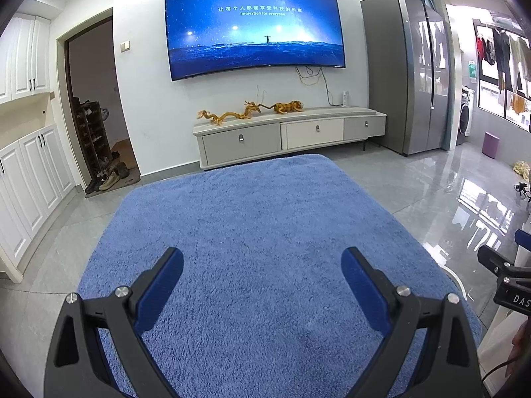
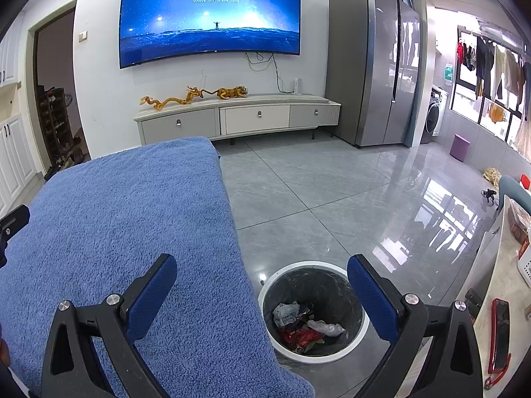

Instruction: Collect trash

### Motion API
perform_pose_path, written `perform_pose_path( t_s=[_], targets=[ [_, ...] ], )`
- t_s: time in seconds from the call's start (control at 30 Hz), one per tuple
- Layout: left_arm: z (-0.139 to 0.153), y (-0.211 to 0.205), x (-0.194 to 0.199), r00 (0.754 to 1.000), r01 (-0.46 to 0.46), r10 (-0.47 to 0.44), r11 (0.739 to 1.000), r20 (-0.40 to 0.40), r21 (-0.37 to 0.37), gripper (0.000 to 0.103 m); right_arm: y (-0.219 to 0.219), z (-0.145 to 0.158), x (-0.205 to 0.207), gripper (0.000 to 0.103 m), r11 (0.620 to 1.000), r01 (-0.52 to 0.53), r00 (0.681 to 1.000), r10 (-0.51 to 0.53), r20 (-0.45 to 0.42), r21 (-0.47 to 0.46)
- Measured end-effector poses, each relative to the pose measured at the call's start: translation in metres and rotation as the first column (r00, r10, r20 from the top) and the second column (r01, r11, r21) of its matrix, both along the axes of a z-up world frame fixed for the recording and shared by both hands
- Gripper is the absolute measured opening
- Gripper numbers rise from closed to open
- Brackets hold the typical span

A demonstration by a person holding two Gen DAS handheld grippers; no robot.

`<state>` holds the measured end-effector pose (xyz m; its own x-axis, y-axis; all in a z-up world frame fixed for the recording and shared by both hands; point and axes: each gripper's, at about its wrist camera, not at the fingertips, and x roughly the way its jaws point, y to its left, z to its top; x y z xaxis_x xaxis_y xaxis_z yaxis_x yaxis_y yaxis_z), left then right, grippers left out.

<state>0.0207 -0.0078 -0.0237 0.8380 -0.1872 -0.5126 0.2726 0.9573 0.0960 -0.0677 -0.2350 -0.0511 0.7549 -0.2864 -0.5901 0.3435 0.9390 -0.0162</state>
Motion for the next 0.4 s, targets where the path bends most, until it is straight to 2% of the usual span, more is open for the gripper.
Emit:
perform_pose_path(
  t_s=[0.4],
  targets=[
    [-0.0026, -0.0026, 0.0027, 1.000, -0.002, 0.002, 1.000, -0.016, 0.002, 0.097, -0.0022, -0.0008, 0.0012, 0.103, 1.000, -0.001, 1.000, 0.001, -0.003, 0.002]
  ],
)
